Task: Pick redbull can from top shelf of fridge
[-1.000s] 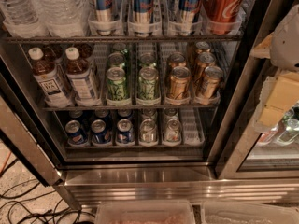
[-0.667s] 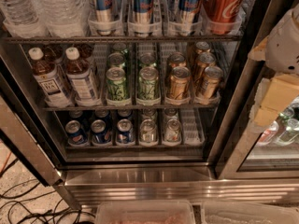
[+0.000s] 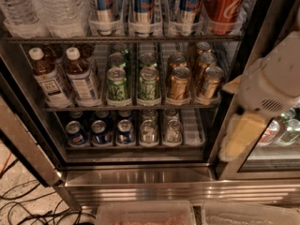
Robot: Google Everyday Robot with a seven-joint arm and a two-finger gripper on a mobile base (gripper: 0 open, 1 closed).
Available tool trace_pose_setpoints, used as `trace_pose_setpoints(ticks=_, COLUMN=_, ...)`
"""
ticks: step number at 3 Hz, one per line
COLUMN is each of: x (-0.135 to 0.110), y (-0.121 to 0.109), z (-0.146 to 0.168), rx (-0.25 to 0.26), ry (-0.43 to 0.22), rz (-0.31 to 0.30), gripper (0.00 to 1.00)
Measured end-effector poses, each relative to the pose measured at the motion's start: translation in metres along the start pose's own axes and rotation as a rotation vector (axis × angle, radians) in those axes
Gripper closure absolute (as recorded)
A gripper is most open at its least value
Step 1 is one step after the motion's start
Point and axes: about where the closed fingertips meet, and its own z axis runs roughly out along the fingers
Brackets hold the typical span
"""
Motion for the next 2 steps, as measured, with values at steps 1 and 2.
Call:
trace_pose_setpoints(ticks=1, x=-0.007, y=0.031, z=0.044, rx=-0.022, ry=-0.158, rz=-0.020, gripper=0.00)
trace_pose_setpoints(ticks=2, x=-0.016, y=0.050, z=0.081, rx=-0.004, ry=-0.344, rz=-0.015, gripper=0.00)
